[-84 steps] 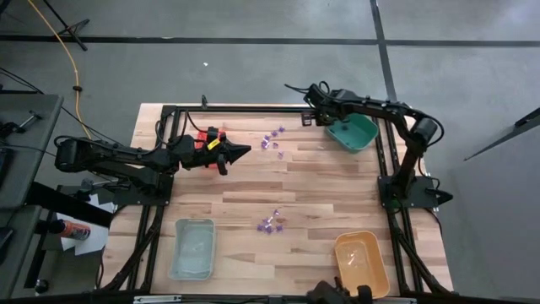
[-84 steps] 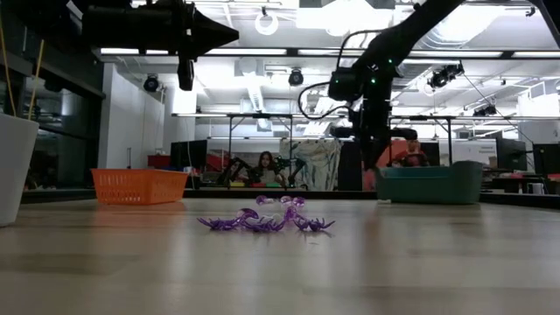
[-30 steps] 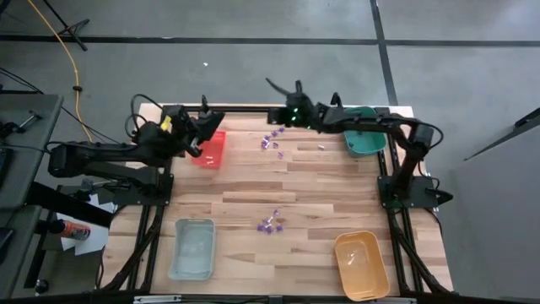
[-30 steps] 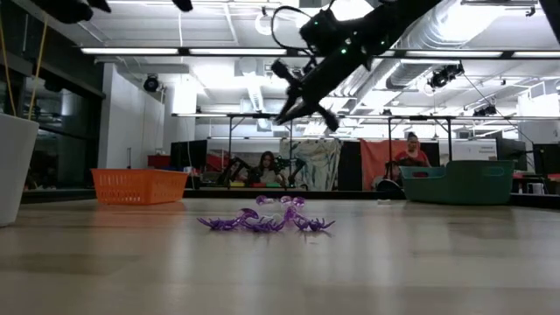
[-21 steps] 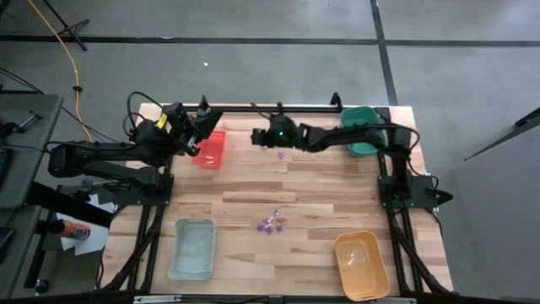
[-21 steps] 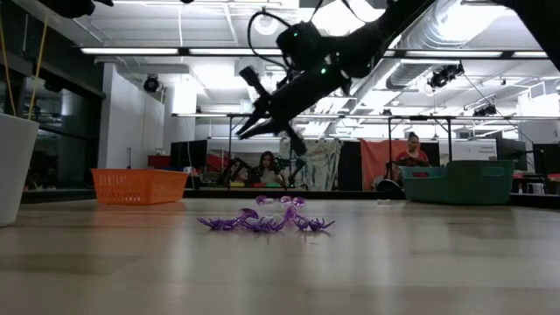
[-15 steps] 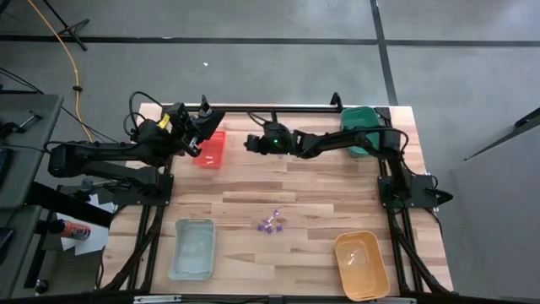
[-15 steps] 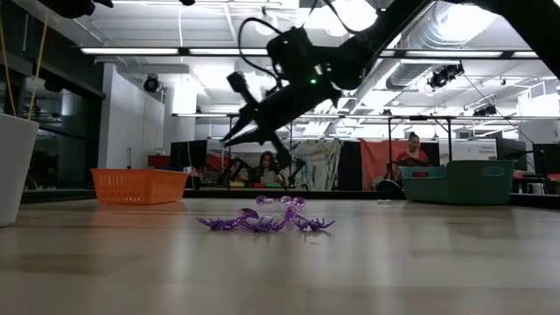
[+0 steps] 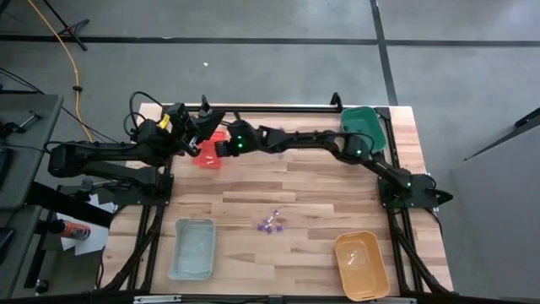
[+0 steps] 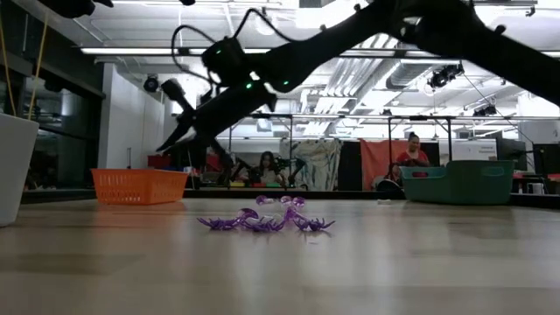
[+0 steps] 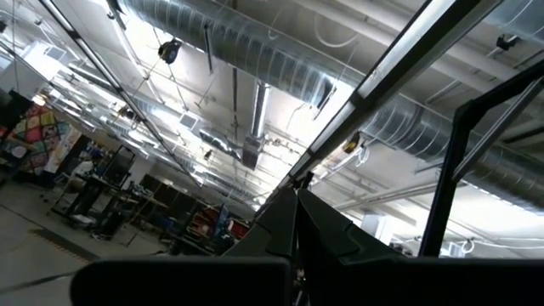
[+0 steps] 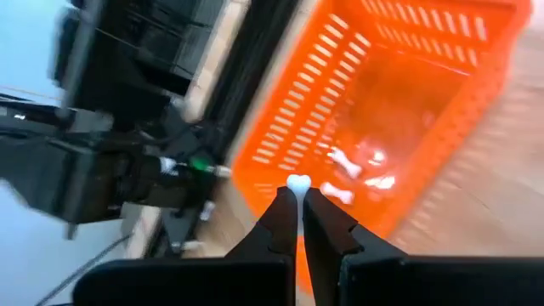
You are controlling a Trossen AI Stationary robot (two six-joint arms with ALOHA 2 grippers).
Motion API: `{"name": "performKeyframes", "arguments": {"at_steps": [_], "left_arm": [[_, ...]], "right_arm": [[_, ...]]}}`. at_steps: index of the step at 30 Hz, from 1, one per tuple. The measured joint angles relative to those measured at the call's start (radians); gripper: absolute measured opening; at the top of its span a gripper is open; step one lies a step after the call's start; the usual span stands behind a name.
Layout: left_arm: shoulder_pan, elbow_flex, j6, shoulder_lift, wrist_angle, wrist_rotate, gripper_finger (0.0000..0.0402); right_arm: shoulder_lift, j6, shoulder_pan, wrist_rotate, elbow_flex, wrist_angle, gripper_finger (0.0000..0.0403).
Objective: Sort Halloween decoration
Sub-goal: Put the white bone toy into the orange bin
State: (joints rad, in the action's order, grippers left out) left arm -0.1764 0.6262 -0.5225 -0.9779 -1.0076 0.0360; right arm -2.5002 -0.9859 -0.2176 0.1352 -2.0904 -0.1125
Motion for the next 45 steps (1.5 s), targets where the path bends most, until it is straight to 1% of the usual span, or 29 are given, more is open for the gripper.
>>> {"name": "performKeyframes", "arguments": {"at_steps": [4, 8, 10, 12, 16, 19, 22, 24, 27, 31, 33, 35, 37, 38, 40, 42, 45], "left_arm": [[0.0, 0.0, 0.0, 0.0, 0.001, -0.001, 0.0], [0.0, 0.0, 0.0, 0.0, 0.001, -0.001, 0.0], [0.0, 0.0, 0.0, 0.0, 0.001, -0.001, 0.0], [0.0, 0.0, 0.0, 0.0, 0.001, -0.001, 0.0], [0.0, 0.0, 0.0, 0.0, 0.001, -0.001, 0.0], [0.0, 0.0, 0.0, 0.0, 0.001, -0.002, 0.0], [0.0, 0.0, 0.0, 0.0, 0.001, -0.002, 0.0], [0.0, 0.0, 0.0, 0.0, 0.001, -0.002, 0.0], [0.0, 0.0, 0.0, 0.0, 0.001, -0.002, 0.0], [0.0, 0.0, 0.0, 0.0, 0.001, -0.002, 0.0], [0.0, 0.0, 0.0, 0.0, 0.003, -0.002, 0.0], [0.0, 0.0, 0.001, 0.0, 0.011, -0.002, 0.0], [0.0, 0.0, 0.001, 0.0, 0.022, -0.002, 0.0], [0.0, 0.0, 0.001, 0.0, 0.025, -0.002, 0.0], [0.0, 0.0, 0.003, 0.0, 0.029, -0.002, 0.0], [0.0, 0.0, 0.003, 0.0, 0.043, -0.002, 0.0], [0.0, 0.0, 0.003, 0.0, 0.063, -0.002, 0.0]], "right_arm": [[-0.066, 0.0, 0.0, 0.008, -0.099, -0.029, 0.0], [-0.074, 0.022, -0.002, 0.023, -0.117, -0.024, 0.0005], [-0.074, 0.068, -0.005, 0.037, -0.117, -0.024, 0.002], [-0.074, 0.096, -0.01, 0.055, -0.117, -0.025, 0.0049], [-0.074, 0.105, -0.02, 0.072, -0.117, -0.032, 0.0124], [-0.074, 0.108, -0.032, 0.104, -0.117, -0.018, 0.0177], [-0.073, 0.134, -0.049, 0.141, -0.117, -0.004, 0.0214], [-0.065, 0.162, -0.066, 0.172, -0.117, -0.016, 0.0228], [-0.026, 0.235, -0.106, 0.204, -0.117, -0.087, 0.0235], [0.067, 0.434, -0.158, 0.208, -0.117, -0.306, 0.0236], [0.12, 0.555, -0.173, 0.157, -0.117, -0.449, 0.0236], [0.178, 0.666, -0.181, 0.065, -0.113, -0.601, 0.0236], [0.241, 0.762, -0.186, -0.026, -0.08, -0.707, 0.0236], [0.272, 0.796, -0.186, -0.047, -0.049, -0.744, 0.0236], [0.338, 0.833, -0.19, -0.05, 0.043, -0.768, 0.0236], [0.421, 0.836, -0.188, -0.046, 0.173, -0.761, 0.0236], [0.575, 0.813, -0.171, -0.036, 0.415, -0.682, 0.0236]]}}
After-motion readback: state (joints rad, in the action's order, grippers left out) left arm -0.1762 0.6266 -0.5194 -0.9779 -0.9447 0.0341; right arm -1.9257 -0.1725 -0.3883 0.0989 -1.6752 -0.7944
